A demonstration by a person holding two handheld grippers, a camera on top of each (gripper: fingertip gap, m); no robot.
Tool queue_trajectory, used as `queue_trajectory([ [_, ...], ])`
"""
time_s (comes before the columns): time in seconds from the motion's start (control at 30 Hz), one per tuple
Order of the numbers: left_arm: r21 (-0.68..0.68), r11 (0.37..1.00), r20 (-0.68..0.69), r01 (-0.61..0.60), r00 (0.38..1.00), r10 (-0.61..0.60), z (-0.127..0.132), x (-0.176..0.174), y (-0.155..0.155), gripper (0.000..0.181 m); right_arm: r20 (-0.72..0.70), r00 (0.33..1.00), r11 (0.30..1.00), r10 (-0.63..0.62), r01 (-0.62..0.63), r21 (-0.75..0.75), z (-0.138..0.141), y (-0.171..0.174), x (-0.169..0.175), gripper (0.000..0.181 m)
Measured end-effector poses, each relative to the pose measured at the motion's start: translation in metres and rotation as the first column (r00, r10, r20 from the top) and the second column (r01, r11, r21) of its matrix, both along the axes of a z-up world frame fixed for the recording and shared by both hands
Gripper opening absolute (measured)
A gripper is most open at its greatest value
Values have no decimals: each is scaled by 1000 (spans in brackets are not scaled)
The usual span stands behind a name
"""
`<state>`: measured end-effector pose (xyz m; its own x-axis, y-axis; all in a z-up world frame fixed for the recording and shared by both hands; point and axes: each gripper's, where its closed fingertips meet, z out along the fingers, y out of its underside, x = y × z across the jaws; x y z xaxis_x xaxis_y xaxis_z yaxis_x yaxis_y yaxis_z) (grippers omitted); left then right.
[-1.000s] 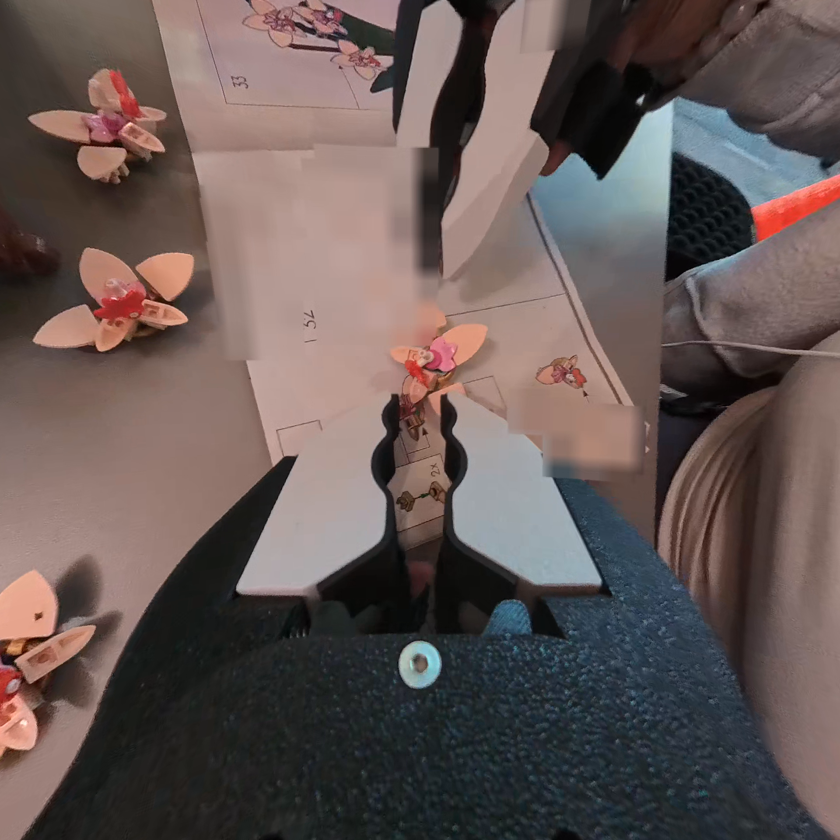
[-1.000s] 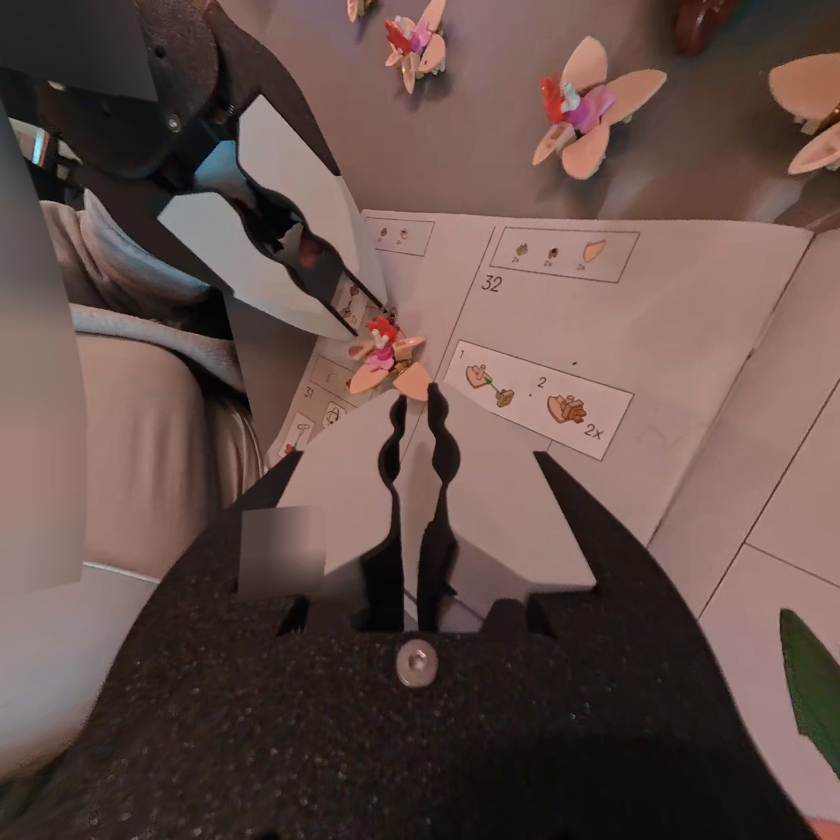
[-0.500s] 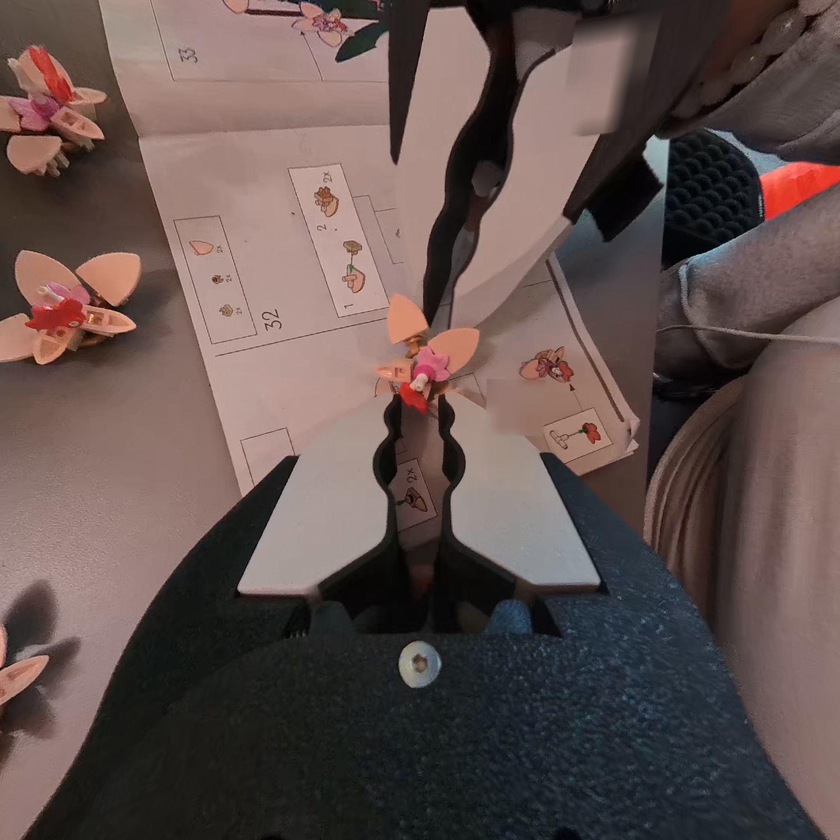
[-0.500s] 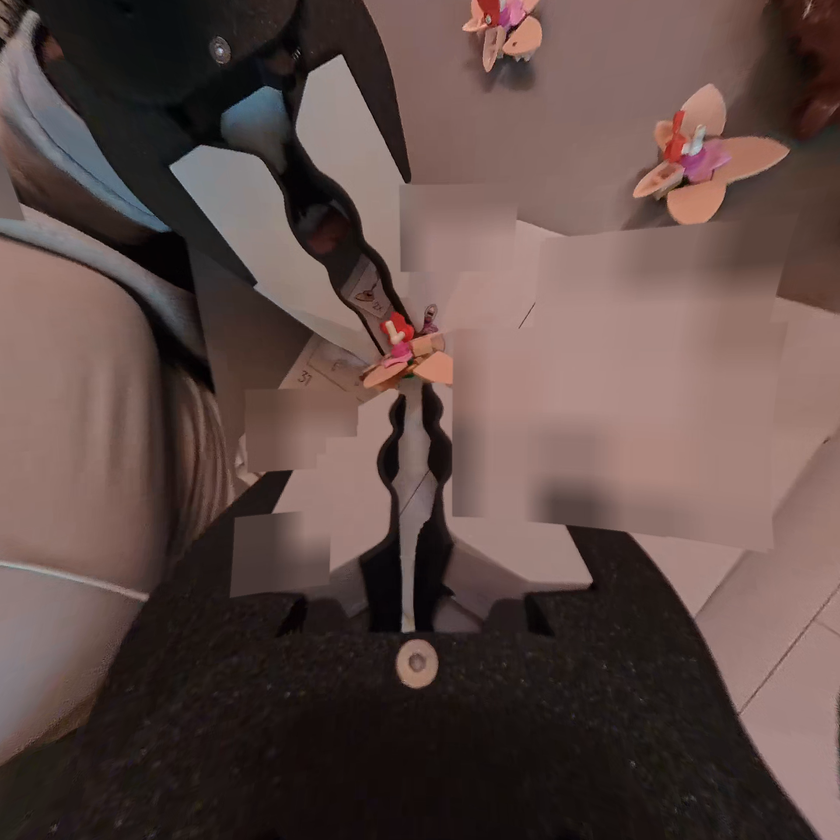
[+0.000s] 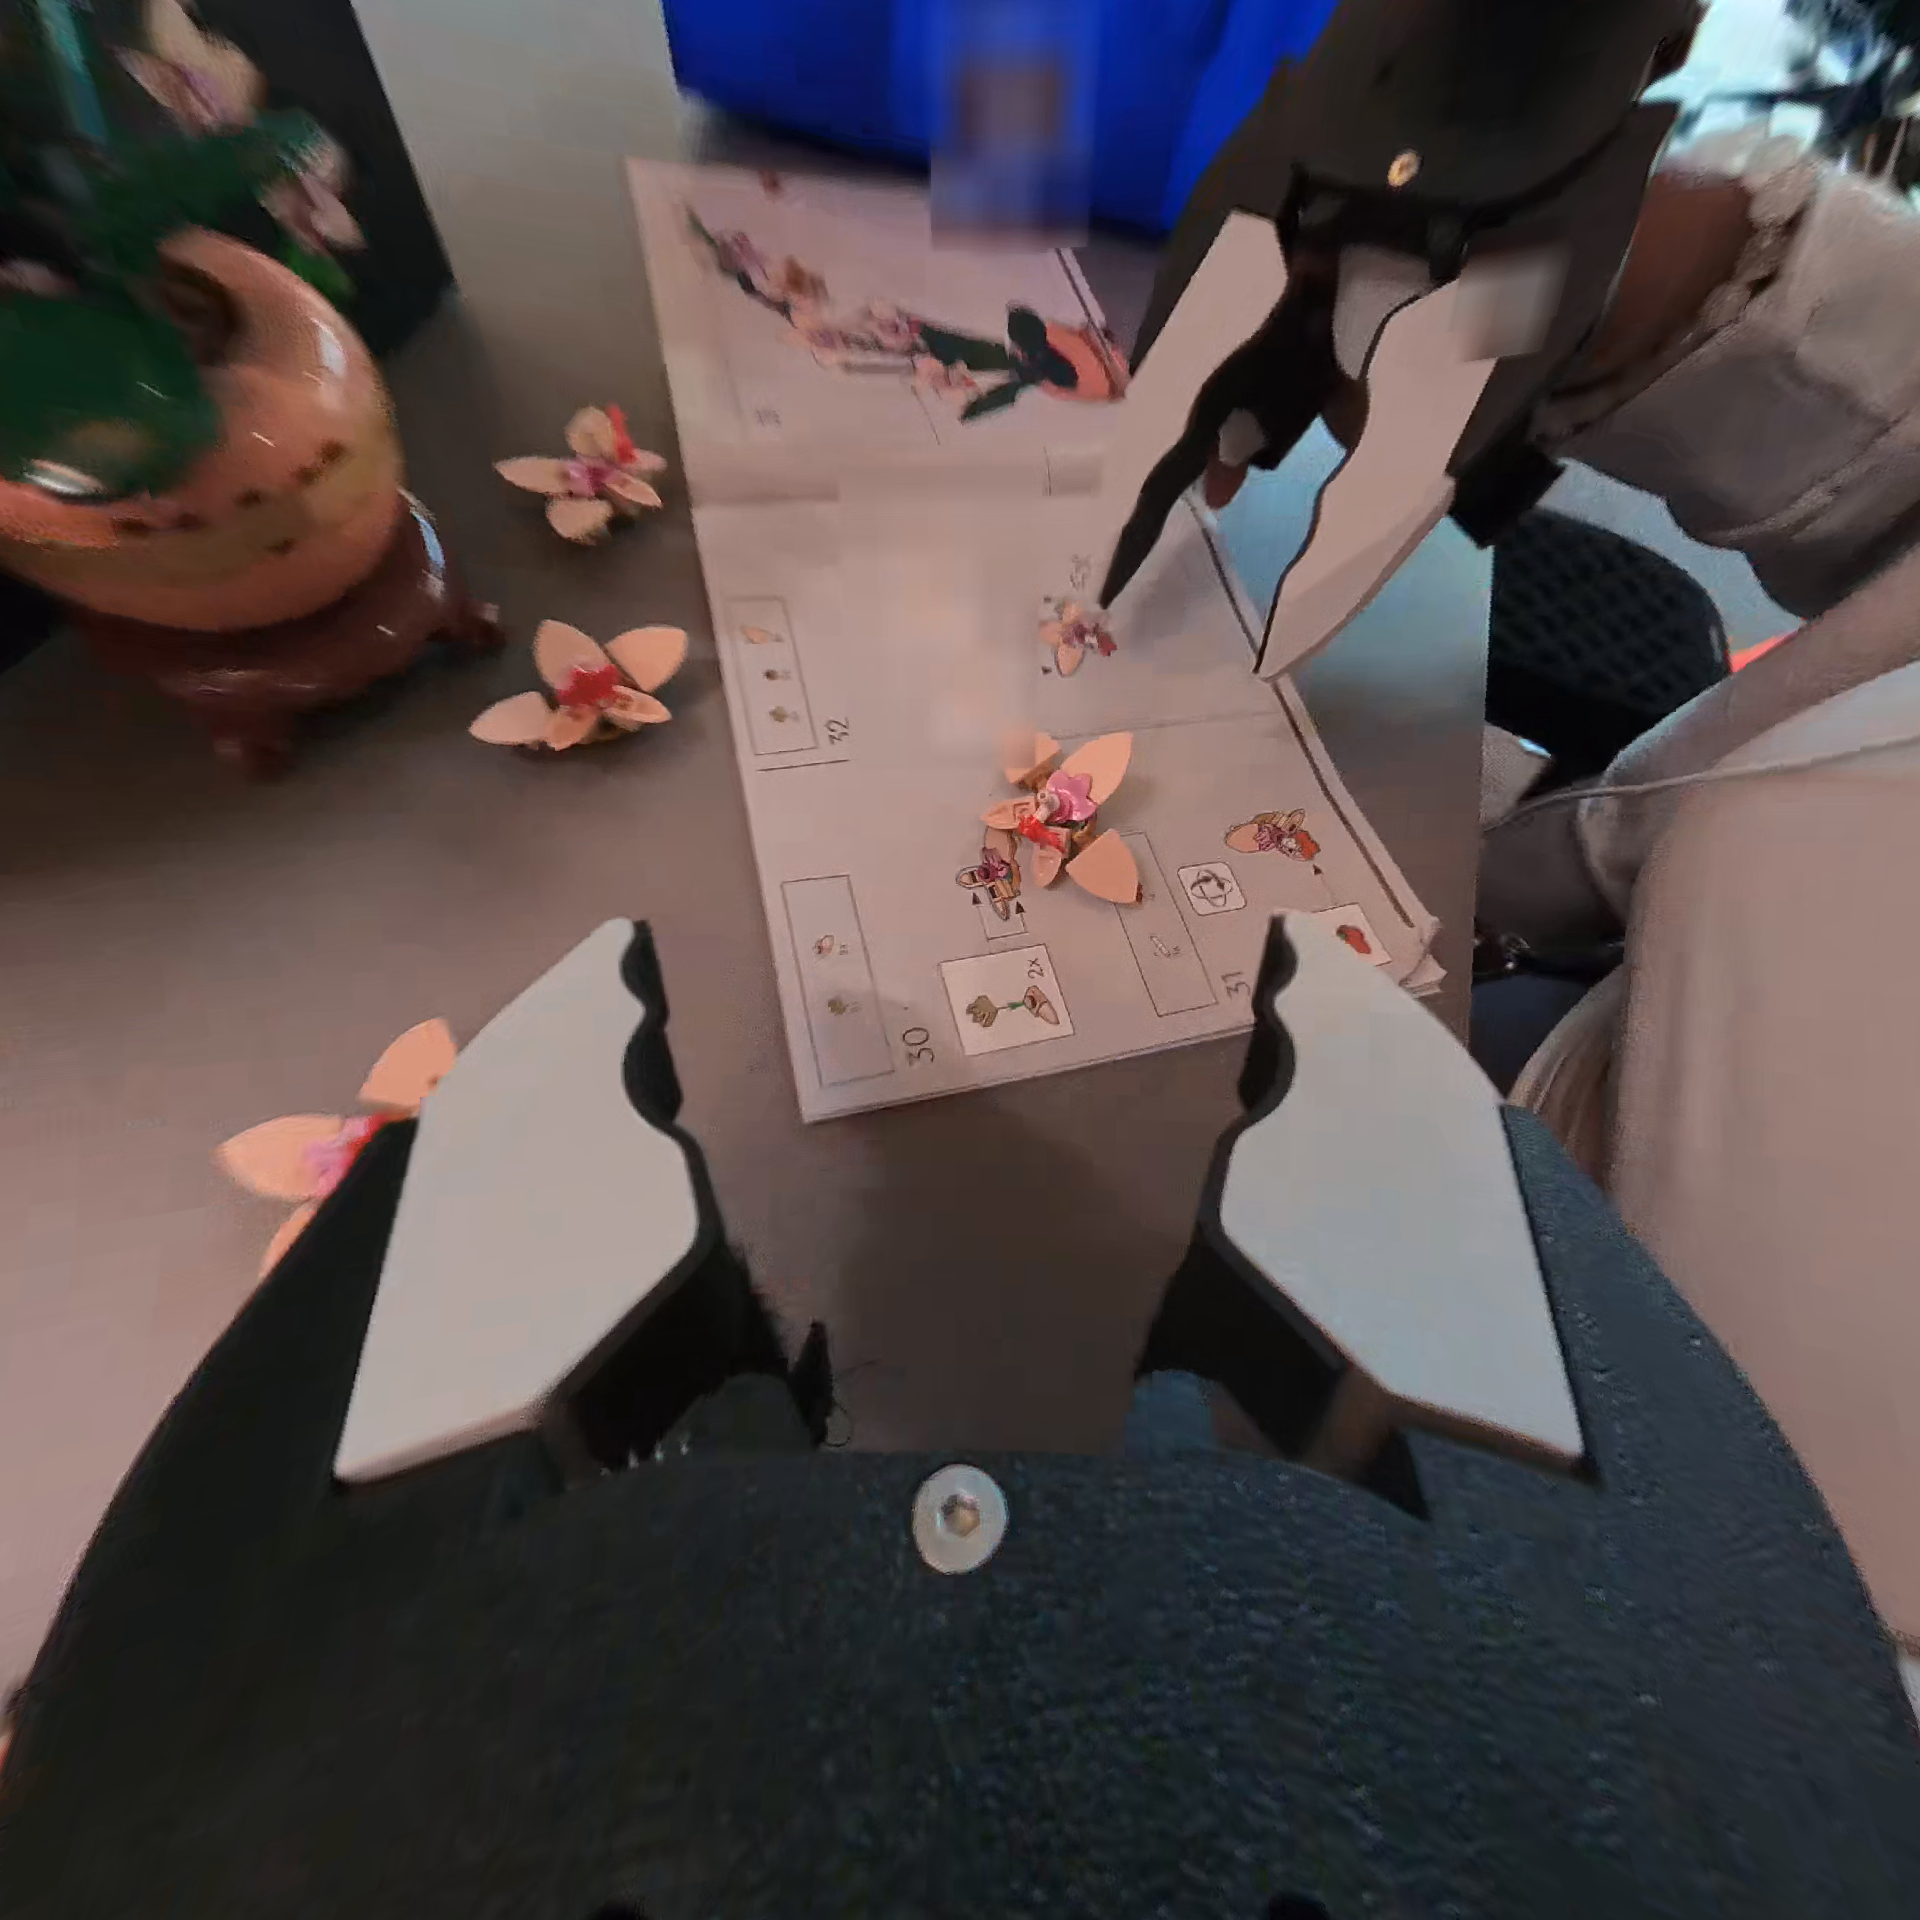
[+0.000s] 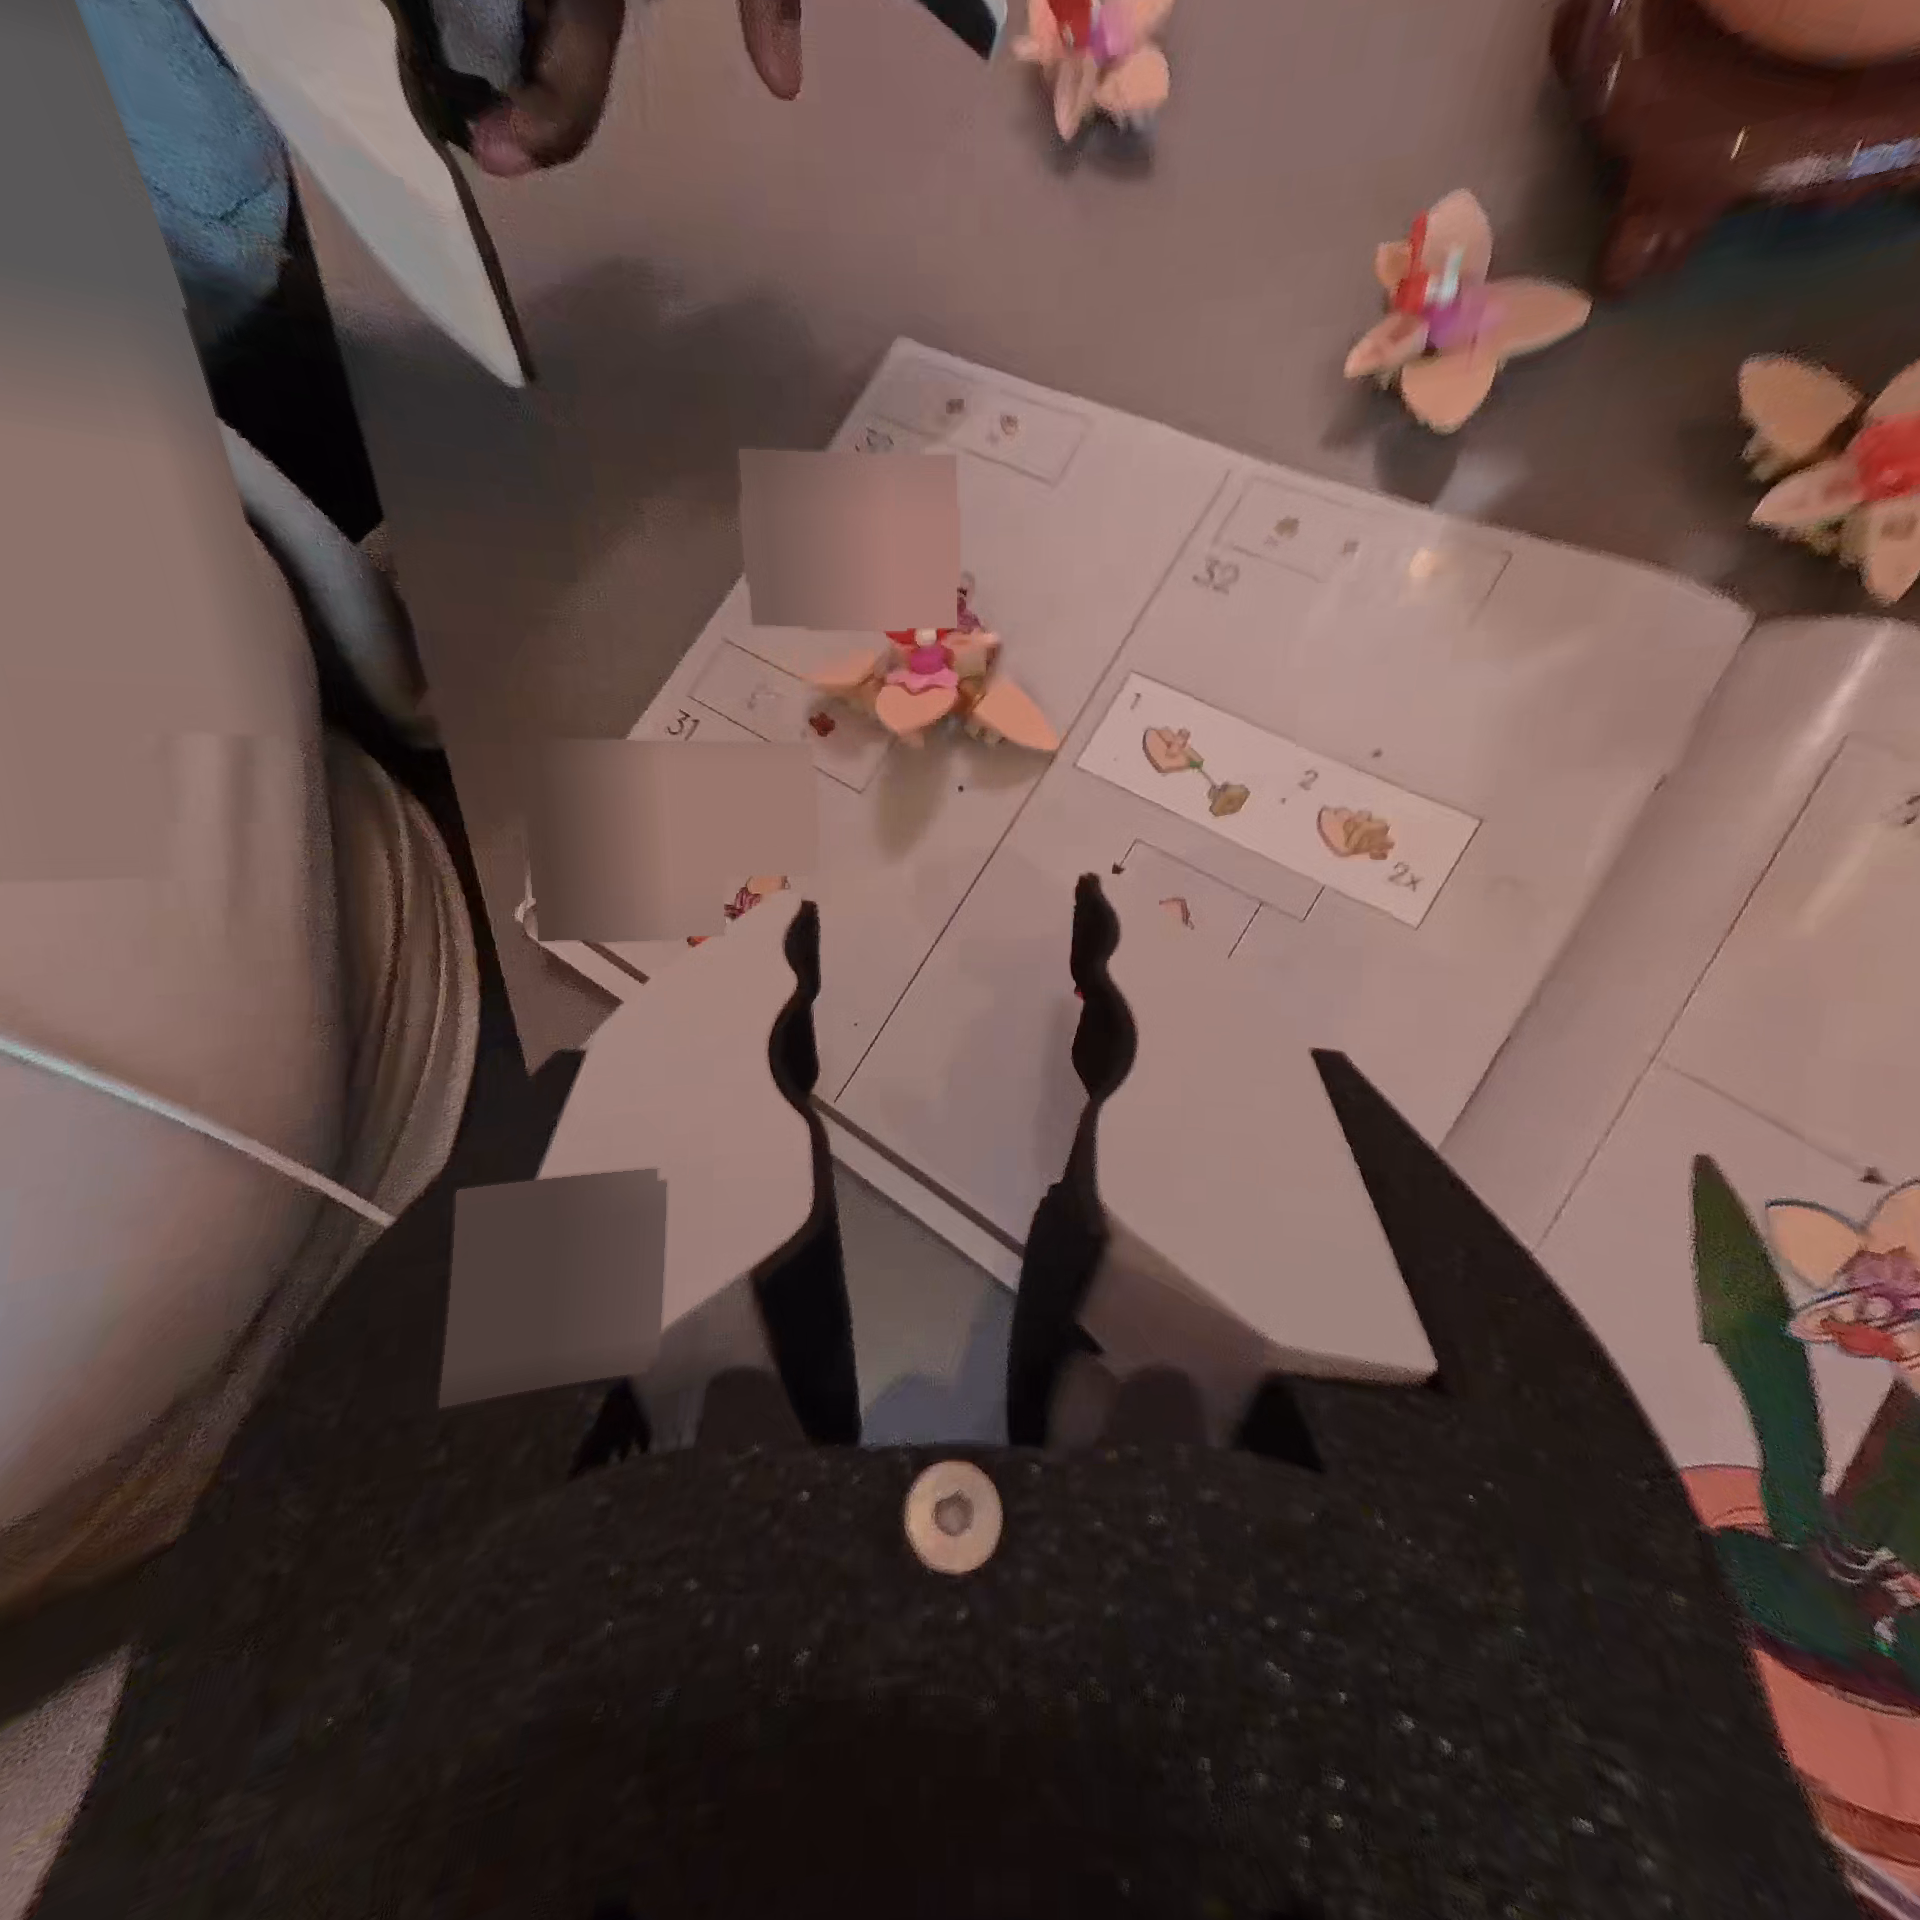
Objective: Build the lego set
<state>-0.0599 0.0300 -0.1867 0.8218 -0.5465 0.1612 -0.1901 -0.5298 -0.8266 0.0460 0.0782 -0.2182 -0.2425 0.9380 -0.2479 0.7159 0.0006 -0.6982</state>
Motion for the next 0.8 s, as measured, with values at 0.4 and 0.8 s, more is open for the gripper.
queue_trajectory([
  [0.4, 304, 948, -26, -90, 994, 103, 23, -4, -11, 12, -508, 839, 973, -193, 230, 11, 65, 20, 0, 96],
  [0.8, 19, 986, -266, 166, 951, -155, -45, 33, 30, 18, 25, 918, 826, -395, 367, -428, 0, -23, -33, 30],
])
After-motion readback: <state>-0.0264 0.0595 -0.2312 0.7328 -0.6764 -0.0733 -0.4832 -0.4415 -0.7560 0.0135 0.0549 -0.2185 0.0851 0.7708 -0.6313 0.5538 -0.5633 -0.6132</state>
